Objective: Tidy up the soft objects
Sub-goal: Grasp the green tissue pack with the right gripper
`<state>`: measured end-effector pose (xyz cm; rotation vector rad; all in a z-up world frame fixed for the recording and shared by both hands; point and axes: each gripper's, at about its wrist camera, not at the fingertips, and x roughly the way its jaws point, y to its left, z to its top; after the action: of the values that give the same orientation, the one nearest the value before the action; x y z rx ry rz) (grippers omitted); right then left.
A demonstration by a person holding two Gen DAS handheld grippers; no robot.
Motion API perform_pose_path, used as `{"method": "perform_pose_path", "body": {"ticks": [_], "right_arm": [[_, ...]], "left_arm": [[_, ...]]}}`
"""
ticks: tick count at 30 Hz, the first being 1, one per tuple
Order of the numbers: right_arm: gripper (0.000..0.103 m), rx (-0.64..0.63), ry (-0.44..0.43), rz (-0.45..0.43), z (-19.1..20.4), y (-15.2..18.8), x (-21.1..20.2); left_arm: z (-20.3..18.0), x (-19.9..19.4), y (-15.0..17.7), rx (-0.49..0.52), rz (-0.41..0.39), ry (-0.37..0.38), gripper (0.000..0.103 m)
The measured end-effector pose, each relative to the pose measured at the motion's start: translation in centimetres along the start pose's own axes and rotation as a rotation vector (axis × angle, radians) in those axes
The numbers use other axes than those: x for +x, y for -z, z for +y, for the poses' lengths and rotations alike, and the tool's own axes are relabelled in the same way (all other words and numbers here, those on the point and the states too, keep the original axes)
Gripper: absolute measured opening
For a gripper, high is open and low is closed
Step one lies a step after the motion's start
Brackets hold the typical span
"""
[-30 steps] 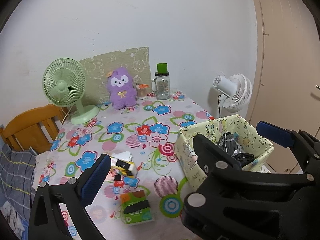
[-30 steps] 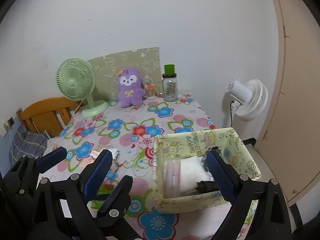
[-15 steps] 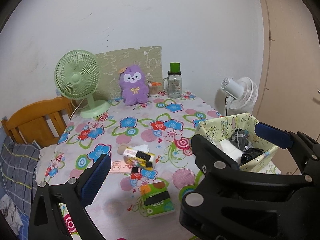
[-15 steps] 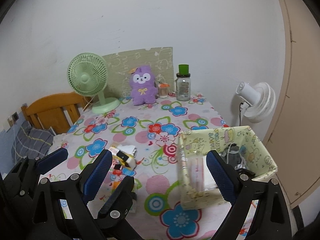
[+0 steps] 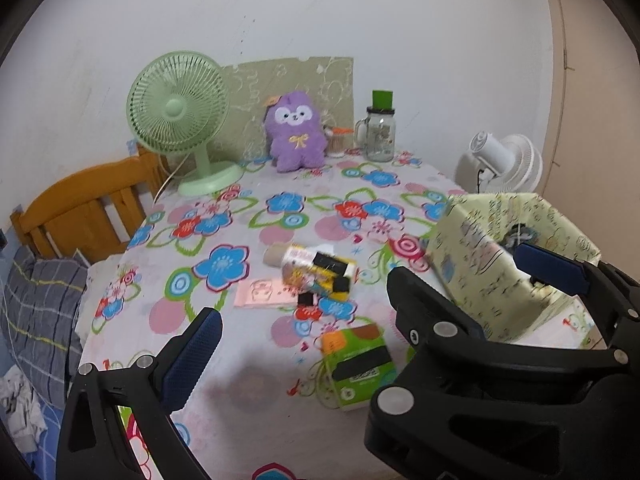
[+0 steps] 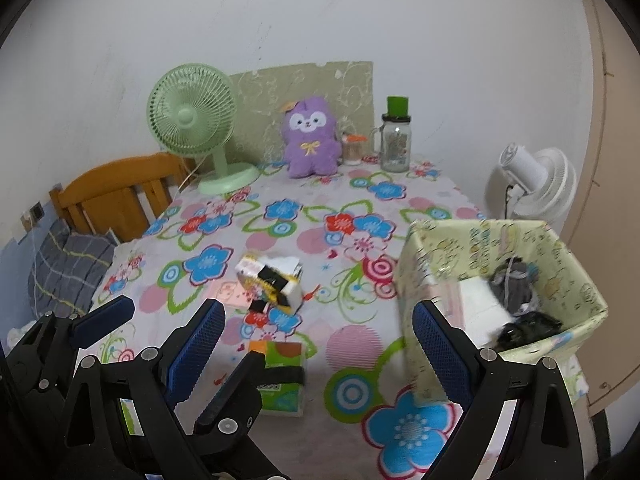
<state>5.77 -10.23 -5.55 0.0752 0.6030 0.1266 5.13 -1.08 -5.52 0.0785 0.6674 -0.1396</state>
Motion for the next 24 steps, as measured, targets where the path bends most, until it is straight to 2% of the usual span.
{"method": "perform_pose_path", "body": {"ticks": [10,24], "right_arm": [[0.093,-0.009,-0.066,0.061,0.8,2.4,3.1],[0.092,-0.029,-0.08,0.159,2.4,4.4,7.1]], "left_arm": [[1.0,2.4,2.4,-0.038,0.067,-0.012,0.103],[3.3,5.7,4.6,-0.058,0.157,-0.041,0.103]]}}
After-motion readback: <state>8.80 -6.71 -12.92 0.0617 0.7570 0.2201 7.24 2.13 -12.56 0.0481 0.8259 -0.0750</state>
